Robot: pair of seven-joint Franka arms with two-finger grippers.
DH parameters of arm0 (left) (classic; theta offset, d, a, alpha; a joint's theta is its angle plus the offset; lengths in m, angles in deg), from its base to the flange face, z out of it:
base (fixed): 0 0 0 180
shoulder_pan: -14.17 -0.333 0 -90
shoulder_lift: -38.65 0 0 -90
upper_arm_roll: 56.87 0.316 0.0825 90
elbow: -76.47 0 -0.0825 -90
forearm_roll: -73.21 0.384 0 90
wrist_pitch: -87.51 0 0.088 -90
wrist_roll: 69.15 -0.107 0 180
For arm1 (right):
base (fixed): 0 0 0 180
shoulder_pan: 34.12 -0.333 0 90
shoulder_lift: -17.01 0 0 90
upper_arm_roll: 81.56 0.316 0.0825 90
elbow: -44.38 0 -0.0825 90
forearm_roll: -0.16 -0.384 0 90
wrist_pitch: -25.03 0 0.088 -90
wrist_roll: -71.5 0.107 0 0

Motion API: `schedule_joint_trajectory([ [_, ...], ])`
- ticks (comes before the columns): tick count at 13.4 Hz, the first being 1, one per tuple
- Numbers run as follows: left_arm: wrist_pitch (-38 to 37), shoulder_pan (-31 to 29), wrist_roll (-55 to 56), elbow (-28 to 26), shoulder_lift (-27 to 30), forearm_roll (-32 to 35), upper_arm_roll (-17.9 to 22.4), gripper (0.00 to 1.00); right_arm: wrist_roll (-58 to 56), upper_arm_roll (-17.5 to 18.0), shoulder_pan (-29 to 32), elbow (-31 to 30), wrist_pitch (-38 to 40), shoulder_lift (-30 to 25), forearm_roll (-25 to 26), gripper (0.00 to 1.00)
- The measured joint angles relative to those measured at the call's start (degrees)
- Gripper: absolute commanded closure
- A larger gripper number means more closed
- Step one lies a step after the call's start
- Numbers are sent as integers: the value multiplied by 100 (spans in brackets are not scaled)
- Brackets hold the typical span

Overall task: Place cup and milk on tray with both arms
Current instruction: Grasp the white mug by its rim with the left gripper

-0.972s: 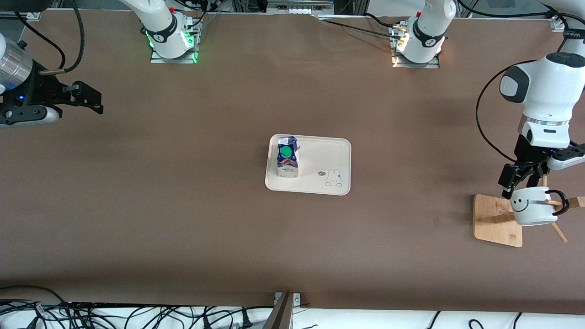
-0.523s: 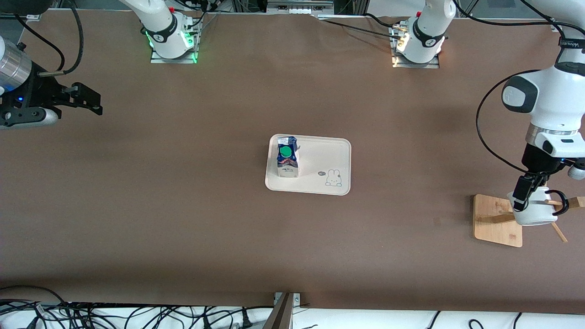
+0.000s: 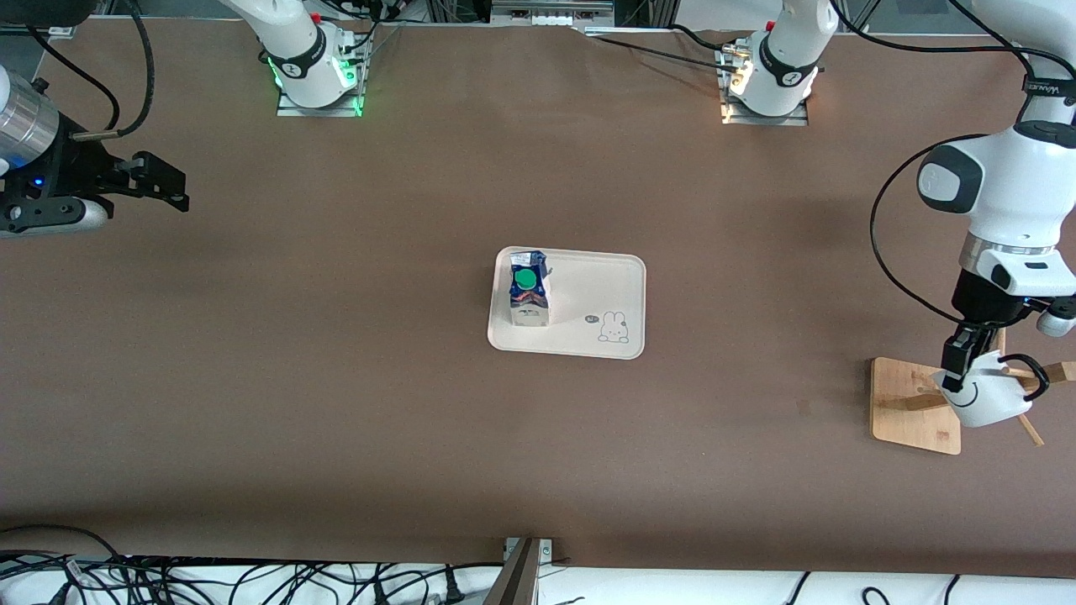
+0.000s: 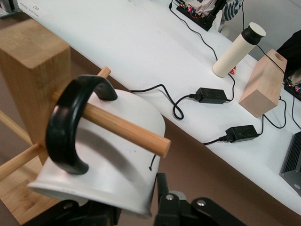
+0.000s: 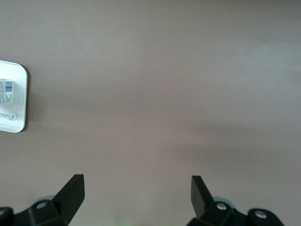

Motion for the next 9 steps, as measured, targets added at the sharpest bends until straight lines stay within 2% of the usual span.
schedule_joint_trajectory([
  [7, -28, 3, 3, 50, 49, -1, -187, 100, 0, 0, 0, 0, 0, 0, 0, 0],
  [9, -338, 3, 7, 62, 204, -1, -314, 100, 0, 0, 0, 0, 1, 0, 0, 0],
])
